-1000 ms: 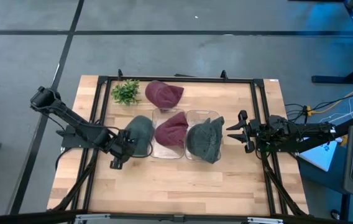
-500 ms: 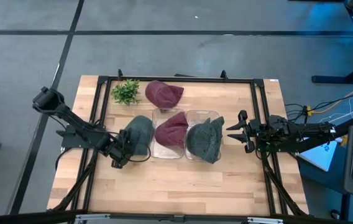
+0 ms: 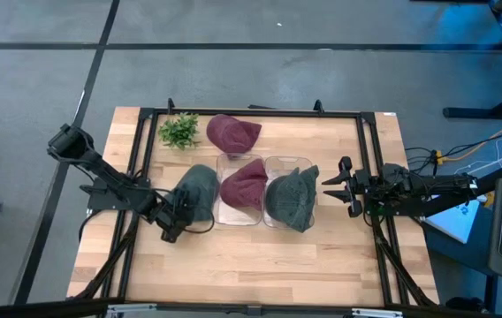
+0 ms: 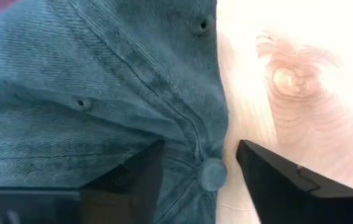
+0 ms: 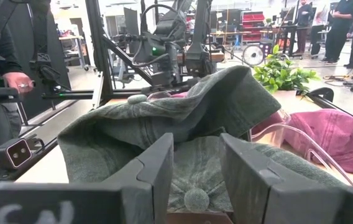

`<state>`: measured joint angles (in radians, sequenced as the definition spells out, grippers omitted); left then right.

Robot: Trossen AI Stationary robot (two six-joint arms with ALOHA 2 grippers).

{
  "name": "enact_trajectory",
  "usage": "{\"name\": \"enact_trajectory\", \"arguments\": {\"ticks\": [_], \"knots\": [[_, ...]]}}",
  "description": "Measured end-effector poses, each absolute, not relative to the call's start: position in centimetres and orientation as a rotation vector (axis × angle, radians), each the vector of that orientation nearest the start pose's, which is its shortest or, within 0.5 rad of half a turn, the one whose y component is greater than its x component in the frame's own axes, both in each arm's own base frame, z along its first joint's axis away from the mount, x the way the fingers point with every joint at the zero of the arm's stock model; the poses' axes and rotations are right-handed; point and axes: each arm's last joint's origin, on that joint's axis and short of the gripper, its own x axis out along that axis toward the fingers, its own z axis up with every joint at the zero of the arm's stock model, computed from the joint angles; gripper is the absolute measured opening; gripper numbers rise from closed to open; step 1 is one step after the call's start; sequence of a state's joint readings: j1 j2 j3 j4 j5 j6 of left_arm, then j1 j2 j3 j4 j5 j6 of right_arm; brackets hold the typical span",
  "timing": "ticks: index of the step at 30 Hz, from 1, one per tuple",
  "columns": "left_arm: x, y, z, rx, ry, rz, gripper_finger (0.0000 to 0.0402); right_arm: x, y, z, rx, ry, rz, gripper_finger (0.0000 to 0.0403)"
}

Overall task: Pick & Place hat
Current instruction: Put the blue cap into the right transparent bin

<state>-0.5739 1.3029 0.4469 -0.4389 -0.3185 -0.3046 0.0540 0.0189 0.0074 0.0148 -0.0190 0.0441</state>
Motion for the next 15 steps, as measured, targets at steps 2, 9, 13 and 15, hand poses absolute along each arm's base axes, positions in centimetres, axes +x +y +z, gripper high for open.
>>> {"name": "enact_trajectory", "arguments": {"ticks": [2, 9, 13, 15], "knots": [[15.7, -9.2, 12.1, 0.277, 1.183, -0.049, 0.0173, 9.8, 0.6, 16.6, 0.044, -0.002, 0.073, 0.0131], [15.6, -9.7, 12.0, 0.179, 1.203, -0.073, 0.0066, 9.8, 0.6, 16.6, 0.044, -0.002, 0.073, 0.0131], [15.8, -10.7, 12.2, -0.053, 1.206, -0.116, 0.0028, 9.8, 0.6, 16.6, 0.044, -0.002, 0.073, 0.0131], [16.0, -11.2, 12.3, -0.163, 1.205, -0.172, 0.0022, 9.8, 0.6, 16.6, 0.044, -0.002, 0.073, 0.0131]]}}
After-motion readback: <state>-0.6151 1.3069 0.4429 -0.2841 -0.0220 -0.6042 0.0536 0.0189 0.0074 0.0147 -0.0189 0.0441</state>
